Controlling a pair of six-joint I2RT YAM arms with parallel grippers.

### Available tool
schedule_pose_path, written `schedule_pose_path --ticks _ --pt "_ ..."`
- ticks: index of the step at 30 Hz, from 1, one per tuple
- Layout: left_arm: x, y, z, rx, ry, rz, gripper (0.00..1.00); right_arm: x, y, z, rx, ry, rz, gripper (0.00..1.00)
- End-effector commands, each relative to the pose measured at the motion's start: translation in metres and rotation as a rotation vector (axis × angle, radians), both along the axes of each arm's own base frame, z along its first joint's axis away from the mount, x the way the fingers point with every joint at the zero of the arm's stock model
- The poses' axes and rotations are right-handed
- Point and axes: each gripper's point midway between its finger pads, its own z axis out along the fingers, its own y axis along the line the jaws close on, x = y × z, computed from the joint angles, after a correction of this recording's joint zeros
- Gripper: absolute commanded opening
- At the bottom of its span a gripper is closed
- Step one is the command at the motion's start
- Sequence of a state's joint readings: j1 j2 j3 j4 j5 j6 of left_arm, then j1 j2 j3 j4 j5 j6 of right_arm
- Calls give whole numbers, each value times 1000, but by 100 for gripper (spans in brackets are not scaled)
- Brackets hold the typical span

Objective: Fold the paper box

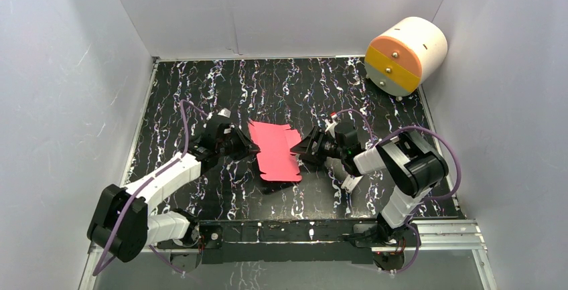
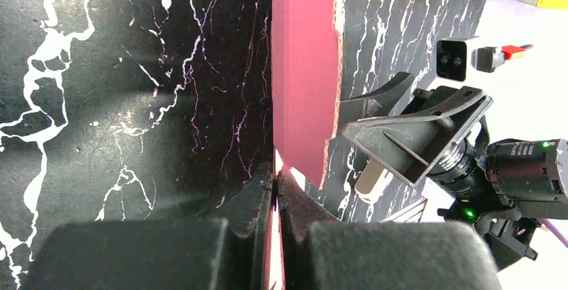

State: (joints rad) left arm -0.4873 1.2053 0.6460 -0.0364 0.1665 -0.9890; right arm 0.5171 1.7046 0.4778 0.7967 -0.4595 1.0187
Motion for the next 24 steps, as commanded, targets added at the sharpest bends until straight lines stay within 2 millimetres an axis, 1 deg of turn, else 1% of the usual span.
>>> schedule_pose_path --ticks 1,3,6,13,15,20,24 --pt "-2 1 3 -33 1 15 4 -1 1 1 25 -10 5 73" --pt "-6 1 -5 -37 24 15 8 -1 2 1 27 -11 10 73" --pt "-7 -3 -11 -80 31 23 18 0 3 2 29 -16 14 72" --pt "-12 -12 -21 -144 83 8 31 -1 4 0 41 -7 20 70" --pt "-13 -14 -23 -177 92 21 33 -2 5 1 47 -5 23 69" --pt "-13 -13 -23 -249 84 73 33 -3 6 2 64 -6 30 67" --pt "-11 -8 -23 -254 63 113 27 -4 7 4 70 -12 33 66"
